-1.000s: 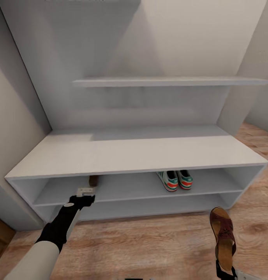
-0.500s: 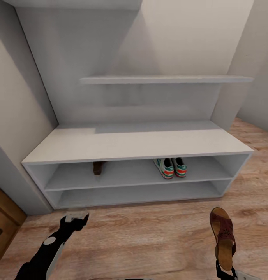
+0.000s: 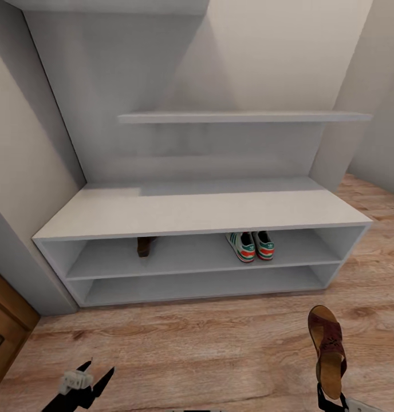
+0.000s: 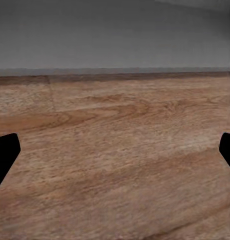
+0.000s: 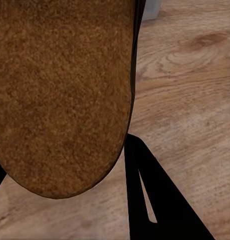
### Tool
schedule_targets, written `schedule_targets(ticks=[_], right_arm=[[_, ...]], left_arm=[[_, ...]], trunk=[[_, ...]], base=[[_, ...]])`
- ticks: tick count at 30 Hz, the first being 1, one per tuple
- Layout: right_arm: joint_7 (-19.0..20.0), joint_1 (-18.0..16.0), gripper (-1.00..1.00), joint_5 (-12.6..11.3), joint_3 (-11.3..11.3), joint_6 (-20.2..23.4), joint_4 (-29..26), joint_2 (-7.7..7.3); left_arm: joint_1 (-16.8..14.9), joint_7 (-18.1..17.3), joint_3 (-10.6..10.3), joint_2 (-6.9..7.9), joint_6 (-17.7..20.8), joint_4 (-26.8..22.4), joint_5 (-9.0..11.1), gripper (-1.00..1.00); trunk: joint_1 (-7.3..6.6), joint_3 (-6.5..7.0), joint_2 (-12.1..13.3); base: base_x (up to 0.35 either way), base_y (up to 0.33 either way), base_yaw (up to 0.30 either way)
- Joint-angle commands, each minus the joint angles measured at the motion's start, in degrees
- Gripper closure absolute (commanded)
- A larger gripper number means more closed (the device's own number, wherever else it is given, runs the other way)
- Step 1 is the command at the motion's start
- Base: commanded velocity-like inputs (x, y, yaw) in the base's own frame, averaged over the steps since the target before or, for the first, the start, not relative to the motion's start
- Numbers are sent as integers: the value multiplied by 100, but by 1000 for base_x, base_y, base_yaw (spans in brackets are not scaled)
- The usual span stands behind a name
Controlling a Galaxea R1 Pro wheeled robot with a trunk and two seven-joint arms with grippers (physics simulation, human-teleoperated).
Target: Pick up the two gym shoes and the two sandals from the corridor floor and place them onto the hallstand (shoe rack) in the corridor, making sure they are on the rack and not on the floor. Arrange them so the two gym shoes are next to each other and the two sandals are next to each other.
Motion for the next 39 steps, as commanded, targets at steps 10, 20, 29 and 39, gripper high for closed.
schedule_targets(ticks=[10, 20, 29, 39], right_arm=[[35, -3, 100, -40, -7, -13, -4, -10], [36, -3, 100, -47, -4, -14, -12, 11], [33, -3, 100, -48, -6, -14, -11, 17], [32, -3, 100, -48, -7, -14, -11, 17]], left_arm=[[178, -97, 102, 63, -104, 200, 65, -100], [182, -102, 104, 109, -97, 214, 78, -100], [179, -107, 185, 112, -88, 199, 90, -100], [175, -121, 308, 112, -92, 193, 94, -100]], trunk=[[-1, -4, -2], [-1, -4, -2], [-1, -4, -2], [-1, -4, -2]], base=[[0, 0, 0], [-38, 34, 0], [-209, 228, 0], [-146, 186, 0]])
